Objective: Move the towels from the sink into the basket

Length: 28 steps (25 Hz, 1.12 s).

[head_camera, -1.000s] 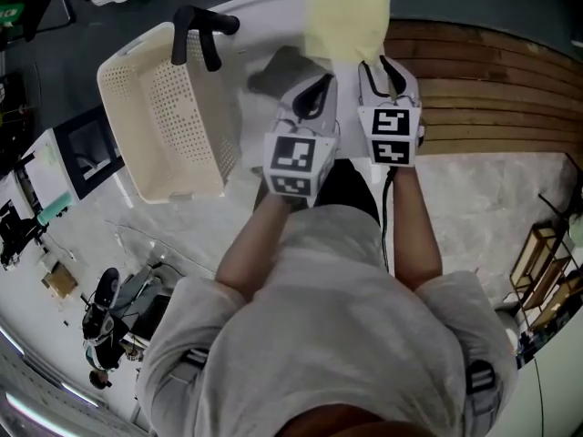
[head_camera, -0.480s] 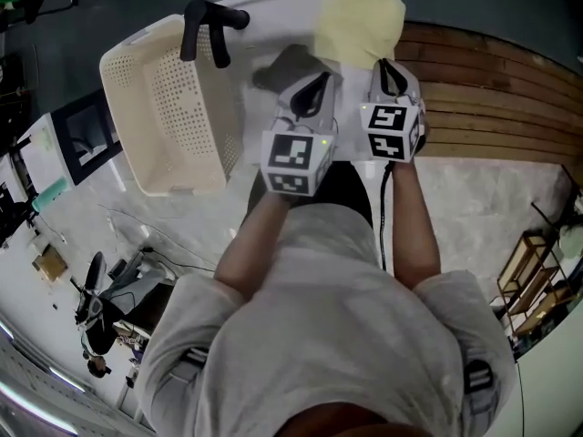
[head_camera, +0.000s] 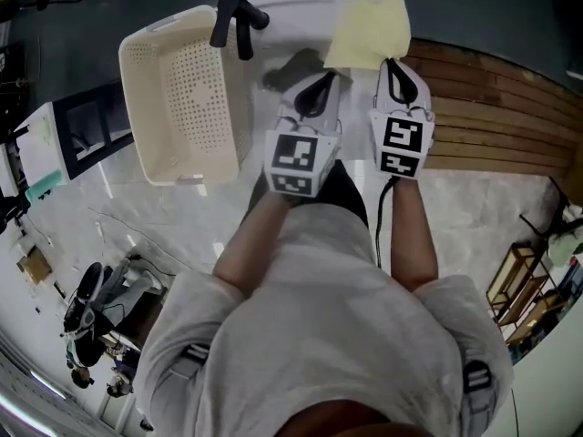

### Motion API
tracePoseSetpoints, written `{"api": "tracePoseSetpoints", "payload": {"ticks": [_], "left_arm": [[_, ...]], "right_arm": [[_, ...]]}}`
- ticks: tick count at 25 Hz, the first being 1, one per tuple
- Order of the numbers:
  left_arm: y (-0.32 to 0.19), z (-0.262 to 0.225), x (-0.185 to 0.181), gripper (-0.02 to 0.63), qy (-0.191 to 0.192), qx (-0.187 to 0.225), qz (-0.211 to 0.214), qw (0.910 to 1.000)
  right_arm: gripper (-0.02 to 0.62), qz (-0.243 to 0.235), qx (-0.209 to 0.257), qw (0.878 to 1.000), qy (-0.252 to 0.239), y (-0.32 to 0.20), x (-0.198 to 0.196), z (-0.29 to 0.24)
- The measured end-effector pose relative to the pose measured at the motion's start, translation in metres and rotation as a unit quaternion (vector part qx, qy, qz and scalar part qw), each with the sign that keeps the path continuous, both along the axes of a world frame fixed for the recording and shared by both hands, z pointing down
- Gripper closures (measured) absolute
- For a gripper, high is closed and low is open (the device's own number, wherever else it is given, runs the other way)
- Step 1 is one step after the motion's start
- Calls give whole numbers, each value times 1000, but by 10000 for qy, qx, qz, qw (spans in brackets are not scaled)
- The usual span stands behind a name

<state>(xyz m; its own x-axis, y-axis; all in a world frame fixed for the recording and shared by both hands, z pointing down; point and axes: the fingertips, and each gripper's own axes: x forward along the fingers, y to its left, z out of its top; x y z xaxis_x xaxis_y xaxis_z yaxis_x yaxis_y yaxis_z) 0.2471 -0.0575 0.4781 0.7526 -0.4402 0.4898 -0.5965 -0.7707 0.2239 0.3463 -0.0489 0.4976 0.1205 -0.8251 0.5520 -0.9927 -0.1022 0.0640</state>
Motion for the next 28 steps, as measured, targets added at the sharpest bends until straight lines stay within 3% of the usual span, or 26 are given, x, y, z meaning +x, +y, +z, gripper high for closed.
{"api": "tracePoseSetpoints", "payload": {"ticks": [8,15,22,28], "left_arm": [[-4,-46,-34,586,253,371,-62,9990],[-16,-77,-68,586,462,646,-332,9963],[-27,-93,-115,586,540,798,-780,9923],[-38,-96,-160,586,518,863,-1249,9871]], "right_arm": [[583,-97,581,9981,183,-8,-36,-69],[583,-538,1045,9927,279,-25,-85,-119],[583,-1097,1390,9838,297,-42,-144,-152],[583,-1550,1387,9779,203,-57,-189,-152]]}}
